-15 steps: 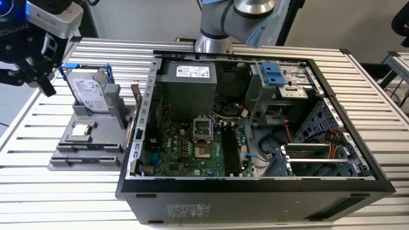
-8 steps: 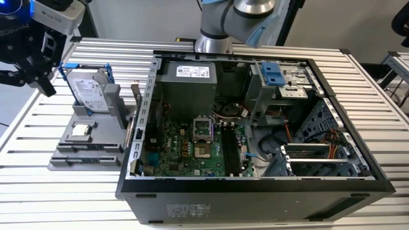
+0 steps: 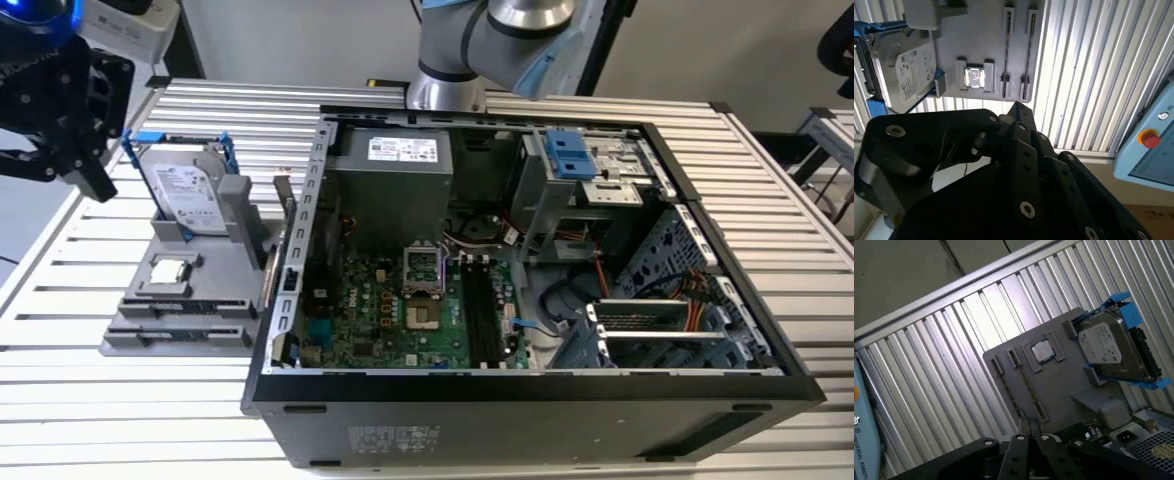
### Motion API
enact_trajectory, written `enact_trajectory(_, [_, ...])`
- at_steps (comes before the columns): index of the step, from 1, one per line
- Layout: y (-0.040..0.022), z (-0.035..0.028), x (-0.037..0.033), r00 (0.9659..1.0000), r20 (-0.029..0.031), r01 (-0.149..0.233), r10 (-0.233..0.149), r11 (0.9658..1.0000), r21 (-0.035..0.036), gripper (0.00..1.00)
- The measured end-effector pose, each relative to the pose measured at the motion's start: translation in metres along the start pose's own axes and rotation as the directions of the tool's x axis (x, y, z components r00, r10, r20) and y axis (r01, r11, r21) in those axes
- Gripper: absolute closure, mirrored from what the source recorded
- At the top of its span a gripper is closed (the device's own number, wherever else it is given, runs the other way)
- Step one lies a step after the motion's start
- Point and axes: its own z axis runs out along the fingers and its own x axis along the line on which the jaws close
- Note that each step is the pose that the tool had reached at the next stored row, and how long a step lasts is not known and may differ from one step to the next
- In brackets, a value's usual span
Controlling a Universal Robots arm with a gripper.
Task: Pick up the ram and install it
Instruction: 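Pick up the ram and move it above insertion slot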
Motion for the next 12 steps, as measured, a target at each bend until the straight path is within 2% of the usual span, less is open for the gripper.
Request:
enact_trajectory(3, [0.0,0.0,0.0,0.9988,-0.0021,0.049,-0.049,0.9988,-0.0008,1.0])
enact_trajectory(6, [0.0,0.0,0.0,0.9955,-0.0041,0.095,-0.095,0.9955,-0.0019,1.0])
enact_trajectory(9, [0.0,0.0001,0.0,0.9899,-0.0061,0.141,-0.141,0.99,-0.0029,1.0])
enact_trajectory(12, [0.0,0.0,0.0,0.982,-0.0082,0.189,-0.189,0.982,-0.0042,1.0])
